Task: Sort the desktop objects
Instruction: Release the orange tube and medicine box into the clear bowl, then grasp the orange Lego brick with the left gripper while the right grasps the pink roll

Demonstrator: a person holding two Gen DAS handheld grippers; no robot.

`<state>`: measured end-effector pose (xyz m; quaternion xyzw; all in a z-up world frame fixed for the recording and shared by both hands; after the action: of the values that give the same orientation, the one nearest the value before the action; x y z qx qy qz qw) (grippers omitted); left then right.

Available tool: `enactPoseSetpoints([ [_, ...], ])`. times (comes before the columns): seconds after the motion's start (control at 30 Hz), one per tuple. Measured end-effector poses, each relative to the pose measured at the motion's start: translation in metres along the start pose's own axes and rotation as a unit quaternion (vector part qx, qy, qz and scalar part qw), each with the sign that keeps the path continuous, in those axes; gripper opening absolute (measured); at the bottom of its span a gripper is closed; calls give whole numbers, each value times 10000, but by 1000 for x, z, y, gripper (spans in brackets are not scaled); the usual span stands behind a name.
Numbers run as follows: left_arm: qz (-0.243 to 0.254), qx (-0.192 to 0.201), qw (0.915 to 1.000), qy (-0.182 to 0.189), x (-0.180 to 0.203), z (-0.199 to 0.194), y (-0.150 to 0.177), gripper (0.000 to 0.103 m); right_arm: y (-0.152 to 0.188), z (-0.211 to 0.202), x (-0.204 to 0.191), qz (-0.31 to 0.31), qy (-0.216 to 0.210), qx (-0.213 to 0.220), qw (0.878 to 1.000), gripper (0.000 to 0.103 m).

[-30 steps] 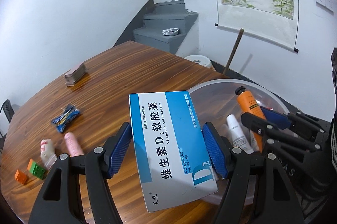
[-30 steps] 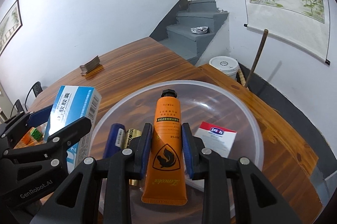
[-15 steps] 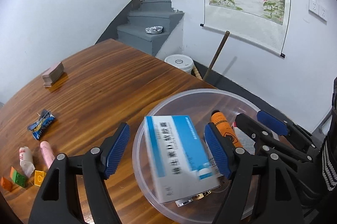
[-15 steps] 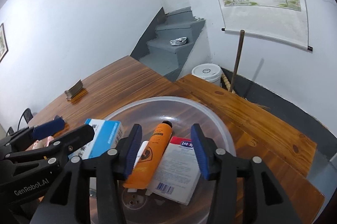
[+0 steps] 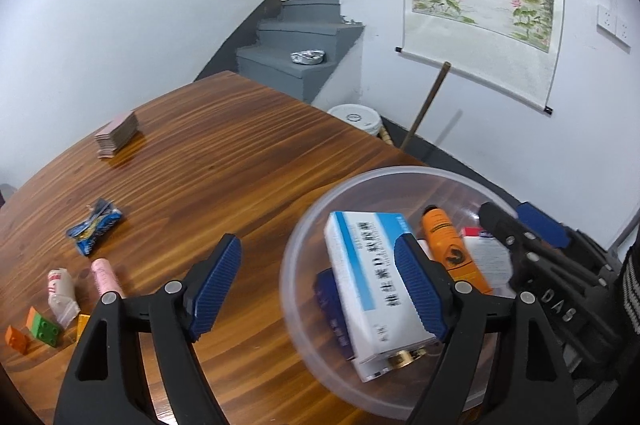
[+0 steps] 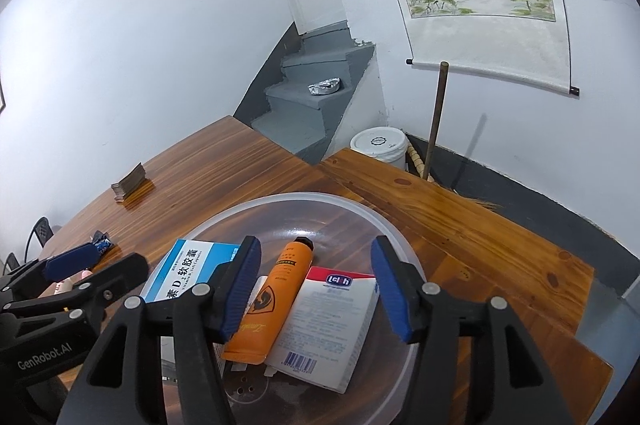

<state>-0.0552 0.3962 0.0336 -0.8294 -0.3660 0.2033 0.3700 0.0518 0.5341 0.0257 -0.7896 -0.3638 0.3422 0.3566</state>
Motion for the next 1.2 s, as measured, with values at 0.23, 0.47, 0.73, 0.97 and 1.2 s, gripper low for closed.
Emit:
enactPoseSetpoints([
  [0.23,-178,-10,9996,-236,-28,-7,6,82,1,-2,-3,-120,101,58,9999,67],
  [0.47,-328,-57,9982,-489,-63,-15,19,82,2,-5,-26,-309,-14,25,9995,67],
  [0.73,-714,-109,9944,-776,-114,-30,40,82,7,-10,-83,-705,-482,11,9963,71],
  [0.97,-1127,-164,9882,-1025,-165,-42,59,82,27,-5,-137,-1127,-950,-267,9887,72],
  [1.2,-1456,-213,9812,-1252,-214,-56,79,82,45,-1,-177,-1439,-1274,-557,9798,72],
])
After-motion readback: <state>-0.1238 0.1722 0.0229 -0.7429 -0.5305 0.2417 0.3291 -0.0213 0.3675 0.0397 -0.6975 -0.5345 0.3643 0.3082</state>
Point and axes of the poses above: each gripper's, at about its wrist camera, not at the fingertips, and z roughly the way its jaws point, x to its right, y to its underside, the point moved 9 cm from there along z, roughly the way its jaws point, and after that the axes turned 2 degrees about -y, right-handed, at the moved point
